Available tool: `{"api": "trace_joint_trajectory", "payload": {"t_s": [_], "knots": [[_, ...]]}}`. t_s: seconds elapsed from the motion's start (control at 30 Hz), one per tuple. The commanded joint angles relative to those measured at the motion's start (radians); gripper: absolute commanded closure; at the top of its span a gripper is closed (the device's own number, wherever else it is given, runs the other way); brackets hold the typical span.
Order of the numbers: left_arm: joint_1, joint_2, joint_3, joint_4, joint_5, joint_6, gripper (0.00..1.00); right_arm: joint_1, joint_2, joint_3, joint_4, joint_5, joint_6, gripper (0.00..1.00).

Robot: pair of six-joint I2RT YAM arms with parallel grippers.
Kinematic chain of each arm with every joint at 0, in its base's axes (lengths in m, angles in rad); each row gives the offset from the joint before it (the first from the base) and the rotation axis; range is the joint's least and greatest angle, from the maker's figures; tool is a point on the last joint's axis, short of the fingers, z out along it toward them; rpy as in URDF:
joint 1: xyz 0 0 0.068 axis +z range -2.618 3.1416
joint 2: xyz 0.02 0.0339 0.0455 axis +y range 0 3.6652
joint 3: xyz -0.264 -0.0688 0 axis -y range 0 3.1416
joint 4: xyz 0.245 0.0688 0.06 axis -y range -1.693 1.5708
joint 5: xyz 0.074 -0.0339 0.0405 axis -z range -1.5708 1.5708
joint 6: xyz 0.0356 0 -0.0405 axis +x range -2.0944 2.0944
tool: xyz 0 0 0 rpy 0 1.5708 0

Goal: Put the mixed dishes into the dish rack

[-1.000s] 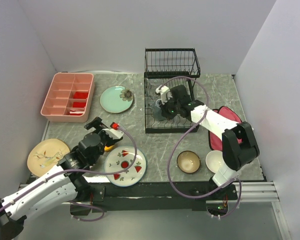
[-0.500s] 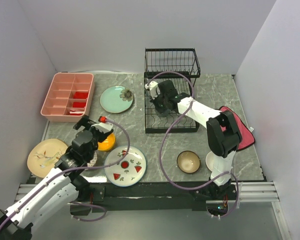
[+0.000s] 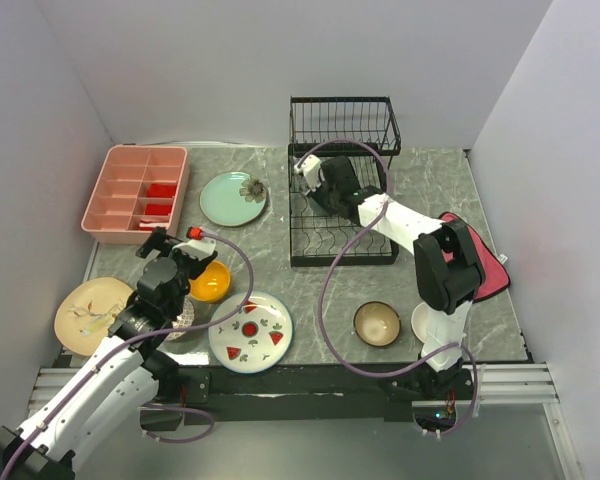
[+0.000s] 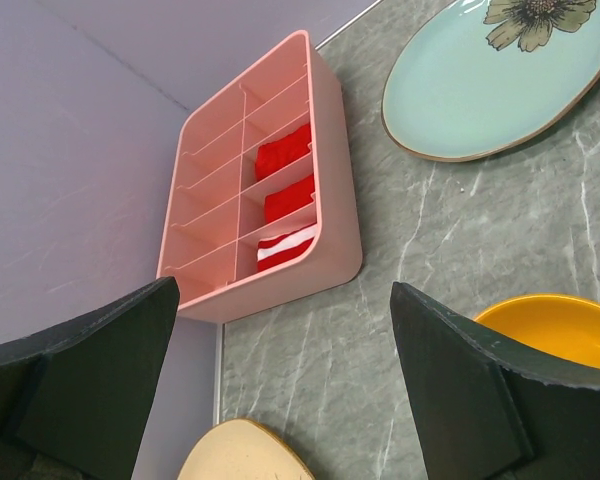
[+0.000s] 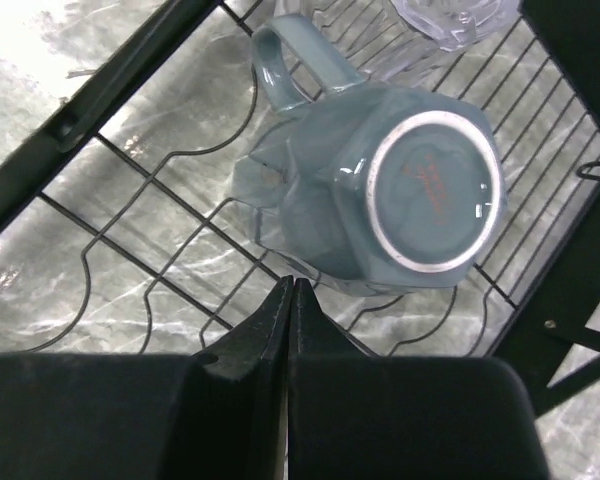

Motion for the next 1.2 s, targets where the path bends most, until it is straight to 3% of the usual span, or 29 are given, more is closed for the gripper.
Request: {"api": "trace_joint_trajectory", "payload": {"t_s": [0.0,0.2,0.33,0.5,0.9,1.17], "knots": [[0.012,-0.001,0.028,0.036,0.023,-0.026,0.06,0.015,-0.093,-0.051,0.045,-0.128,-0.033,1.00],[0.012,-0.010,0.029,0.025,0.026,-0.043,0.07,0.097,-0.096,-0.117,0.167,-0.083,-0.105,1.00],[0.015,-0.008,0.042,0.001,0.029,-0.064,0.07,0.115,-0.007,-0.035,0.254,-0.011,-0.136,1.00],[0.015,0.006,0.067,-0.041,0.029,-0.074,0.07,0.120,0.137,0.102,0.219,0.087,-0.177,1.00],[0.045,-0.002,0.045,-0.009,0.029,-0.070,0.07,0.046,0.137,0.018,0.259,0.193,-0.278,1.00],[0.050,0.010,0.038,0.020,0.039,-0.081,0.07,-0.023,0.133,0.004,0.276,0.186,-0.310,1.00]]}}
